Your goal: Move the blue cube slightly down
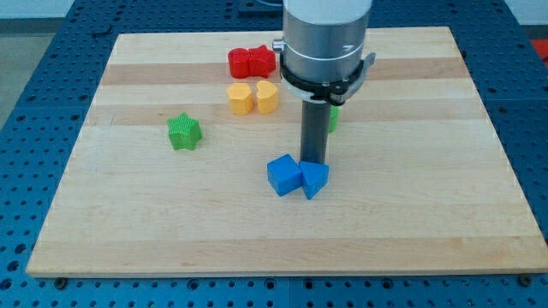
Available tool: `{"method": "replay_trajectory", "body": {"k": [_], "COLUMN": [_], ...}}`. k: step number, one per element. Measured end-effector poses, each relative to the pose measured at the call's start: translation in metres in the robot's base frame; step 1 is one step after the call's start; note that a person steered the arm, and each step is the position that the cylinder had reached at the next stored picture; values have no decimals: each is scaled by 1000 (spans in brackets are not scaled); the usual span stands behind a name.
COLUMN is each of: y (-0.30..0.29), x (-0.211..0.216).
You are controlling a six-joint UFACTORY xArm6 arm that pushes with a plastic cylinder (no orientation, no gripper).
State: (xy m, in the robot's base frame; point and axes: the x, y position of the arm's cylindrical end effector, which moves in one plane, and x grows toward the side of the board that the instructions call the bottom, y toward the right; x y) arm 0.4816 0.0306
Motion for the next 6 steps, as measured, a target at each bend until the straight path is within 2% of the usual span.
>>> {"method": "replay_trajectory", "body": {"k": [3, 6], "y": [-15, -35], "x": [-20, 1]}}
